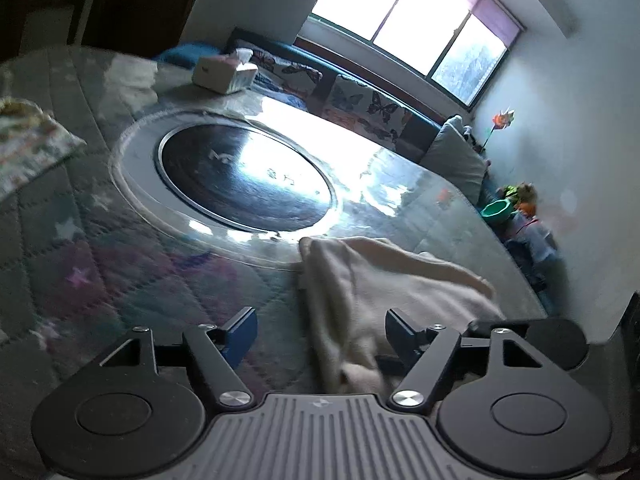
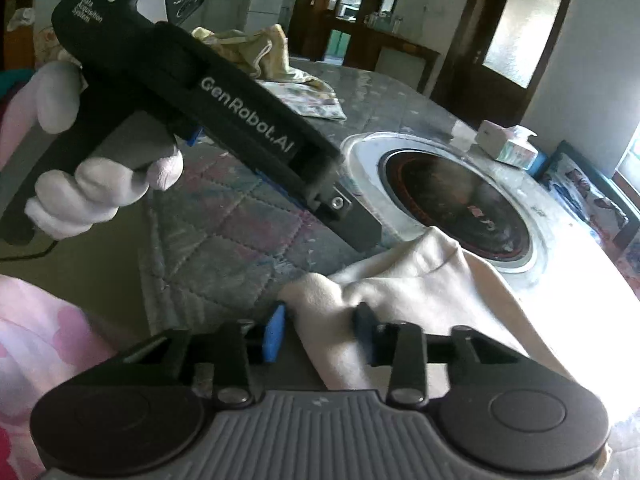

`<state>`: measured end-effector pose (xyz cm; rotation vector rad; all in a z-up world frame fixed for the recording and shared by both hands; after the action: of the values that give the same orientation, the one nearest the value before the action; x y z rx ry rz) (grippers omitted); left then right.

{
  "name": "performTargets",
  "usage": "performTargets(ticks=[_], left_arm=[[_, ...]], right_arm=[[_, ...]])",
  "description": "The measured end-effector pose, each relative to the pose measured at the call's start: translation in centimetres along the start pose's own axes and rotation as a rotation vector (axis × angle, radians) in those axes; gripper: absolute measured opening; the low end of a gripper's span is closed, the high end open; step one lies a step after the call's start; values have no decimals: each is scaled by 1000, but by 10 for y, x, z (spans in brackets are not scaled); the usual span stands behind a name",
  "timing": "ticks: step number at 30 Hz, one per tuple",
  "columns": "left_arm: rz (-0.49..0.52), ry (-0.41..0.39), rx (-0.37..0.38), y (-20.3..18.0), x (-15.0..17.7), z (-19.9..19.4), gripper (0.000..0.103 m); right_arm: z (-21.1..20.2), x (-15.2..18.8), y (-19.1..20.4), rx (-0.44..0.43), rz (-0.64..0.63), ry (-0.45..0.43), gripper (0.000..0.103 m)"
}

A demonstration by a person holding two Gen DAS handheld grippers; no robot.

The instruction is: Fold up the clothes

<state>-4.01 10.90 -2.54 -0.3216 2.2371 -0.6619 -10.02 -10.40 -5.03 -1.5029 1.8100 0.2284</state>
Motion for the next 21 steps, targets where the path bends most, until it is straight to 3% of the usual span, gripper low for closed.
performTargets(ticks=[1, 4, 10, 21], left_arm=[[-21, 5, 6, -1, 0, 2, 75], [-85, 20, 23, -3, -2, 9, 78], [-198, 52, 16, -8, -10, 25, 80], [-315, 113, 25, -18, -17, 52, 79]], right_arm=[[-2, 0, -2, 8, 11, -4, 19], [-10, 3, -13, -2, 87, -28, 11], [-29, 6, -37, -50, 239, -90, 10], [-62, 17, -61, -59, 334, -167, 7]])
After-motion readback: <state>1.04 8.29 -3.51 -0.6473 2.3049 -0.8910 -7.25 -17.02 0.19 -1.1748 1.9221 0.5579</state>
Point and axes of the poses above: each gripper's, at about its wrist camera, not at the fingertips, and z roughly the way its jaws point, y to its left, x to its underside, the point moved 1 cm from there along z, roughly the way its jaws point, and after that the axes turned 8 degrees about -z, right-handed, at the moved point
